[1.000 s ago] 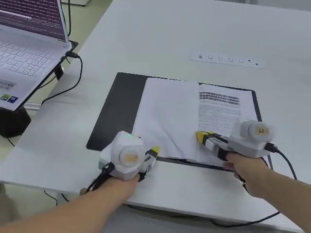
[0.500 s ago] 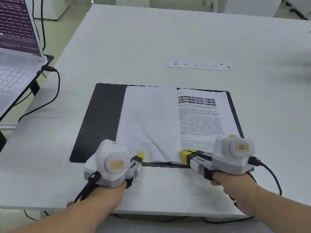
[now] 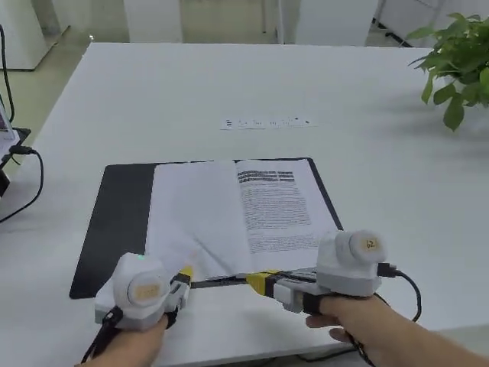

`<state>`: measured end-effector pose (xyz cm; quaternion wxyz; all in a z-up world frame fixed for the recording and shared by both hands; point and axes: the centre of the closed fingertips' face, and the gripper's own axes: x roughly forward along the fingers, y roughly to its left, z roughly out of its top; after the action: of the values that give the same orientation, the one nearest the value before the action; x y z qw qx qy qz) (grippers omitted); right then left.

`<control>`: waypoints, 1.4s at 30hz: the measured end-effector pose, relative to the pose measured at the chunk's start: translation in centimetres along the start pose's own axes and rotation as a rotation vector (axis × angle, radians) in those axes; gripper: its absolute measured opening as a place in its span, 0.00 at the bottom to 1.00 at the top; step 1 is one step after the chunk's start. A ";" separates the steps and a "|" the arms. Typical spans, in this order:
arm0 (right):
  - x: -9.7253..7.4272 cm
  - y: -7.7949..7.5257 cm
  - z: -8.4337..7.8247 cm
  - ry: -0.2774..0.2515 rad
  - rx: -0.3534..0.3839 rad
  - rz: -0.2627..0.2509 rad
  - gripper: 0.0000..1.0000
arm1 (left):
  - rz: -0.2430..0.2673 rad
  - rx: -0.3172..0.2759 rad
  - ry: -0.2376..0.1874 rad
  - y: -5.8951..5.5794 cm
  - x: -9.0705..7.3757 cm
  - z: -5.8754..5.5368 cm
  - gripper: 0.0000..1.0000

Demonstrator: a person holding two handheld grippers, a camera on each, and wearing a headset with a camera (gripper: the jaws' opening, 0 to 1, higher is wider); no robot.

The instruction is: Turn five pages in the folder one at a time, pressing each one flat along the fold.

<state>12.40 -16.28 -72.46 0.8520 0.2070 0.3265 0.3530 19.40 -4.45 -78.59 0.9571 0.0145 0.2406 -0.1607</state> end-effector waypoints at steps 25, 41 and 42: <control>-12.7 -2.3 8.0 -0.371 0.224 -0.375 0.09 | -0.194 -0.625 0.052 -3.0 -7.8 9.6 0.46; -15.9 -5.5 9.0 -0.176 -0.153 -0.564 0.82 | 0.016 -0.190 0.040 1.2 -12.5 10.1 0.99; -16.0 -5.7 8.9 -0.167 -0.183 -0.575 0.90 | 0.007 -0.127 0.045 0.9 -12.7 10.1 0.99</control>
<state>12.67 -32.98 -63.00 0.9559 0.0568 0.2675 0.1070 13.70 -0.82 -63.83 0.9510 -0.0420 0.2717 -0.1412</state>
